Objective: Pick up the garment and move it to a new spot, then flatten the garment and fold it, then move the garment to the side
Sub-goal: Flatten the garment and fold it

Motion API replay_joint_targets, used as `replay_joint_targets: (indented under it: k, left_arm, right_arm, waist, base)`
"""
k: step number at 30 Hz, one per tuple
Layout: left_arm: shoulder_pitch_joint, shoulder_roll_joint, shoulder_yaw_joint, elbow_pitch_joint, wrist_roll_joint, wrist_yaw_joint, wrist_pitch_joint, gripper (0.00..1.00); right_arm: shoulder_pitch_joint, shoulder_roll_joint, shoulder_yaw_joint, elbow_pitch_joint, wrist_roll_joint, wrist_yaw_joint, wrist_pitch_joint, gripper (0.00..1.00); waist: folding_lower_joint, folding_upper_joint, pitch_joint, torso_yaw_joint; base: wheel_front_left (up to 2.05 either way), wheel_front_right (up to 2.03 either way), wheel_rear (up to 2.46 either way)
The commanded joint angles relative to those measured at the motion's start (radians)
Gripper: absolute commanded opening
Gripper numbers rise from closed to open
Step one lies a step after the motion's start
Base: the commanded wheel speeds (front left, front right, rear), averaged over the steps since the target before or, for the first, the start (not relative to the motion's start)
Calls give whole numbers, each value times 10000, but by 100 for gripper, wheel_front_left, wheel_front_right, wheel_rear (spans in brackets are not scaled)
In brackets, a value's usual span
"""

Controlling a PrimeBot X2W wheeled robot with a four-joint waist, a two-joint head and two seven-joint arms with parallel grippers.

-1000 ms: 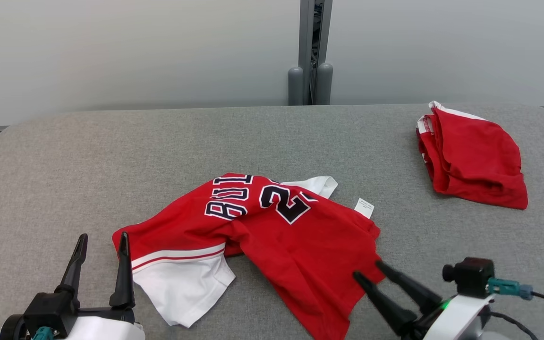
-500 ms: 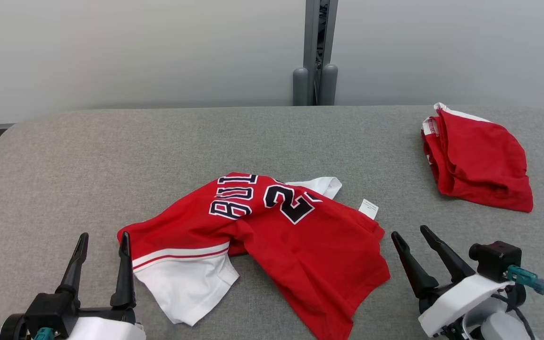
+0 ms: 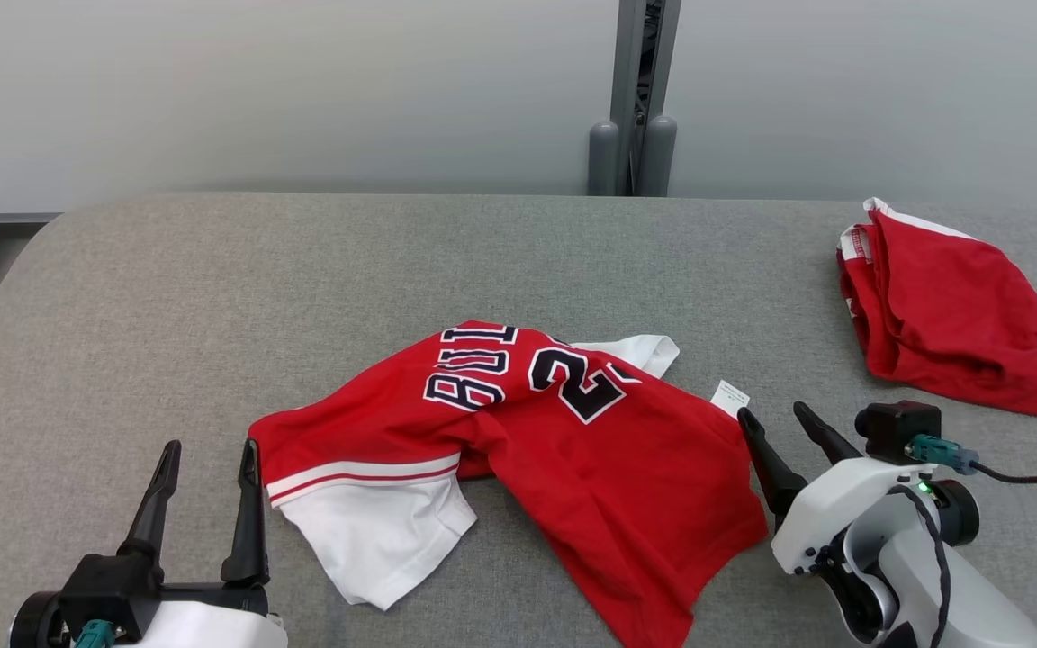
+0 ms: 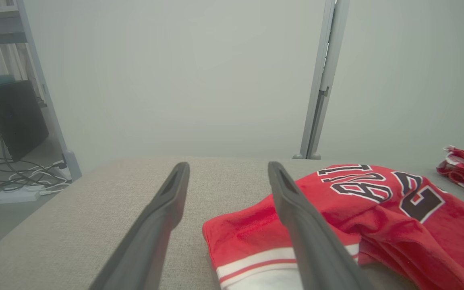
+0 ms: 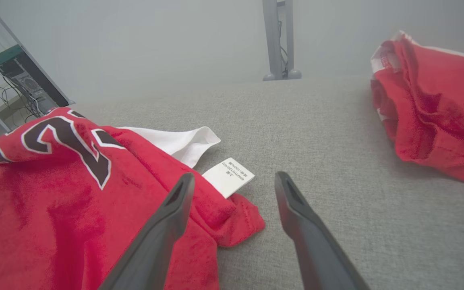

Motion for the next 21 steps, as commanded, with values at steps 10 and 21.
replay_joint_targets:
  k: [10, 21]
  left_arm:
    - [-351, 34, -166, 70, -93, 17, -43, 100]
    - [-357, 34, -102, 119, -137, -46, -43, 100]
  right_arm:
    - [-1070, 428, 505, 2401, 771, 1, 824, 100]
    - [-1302, 465, 1263, 2697, 1537, 1, 1076, 0]
  waist:
    - [0, -1, 280, 501]
    - [0, -1, 310, 684]
  base:
    - [0, 0, 0]
    - [0, 0, 0]
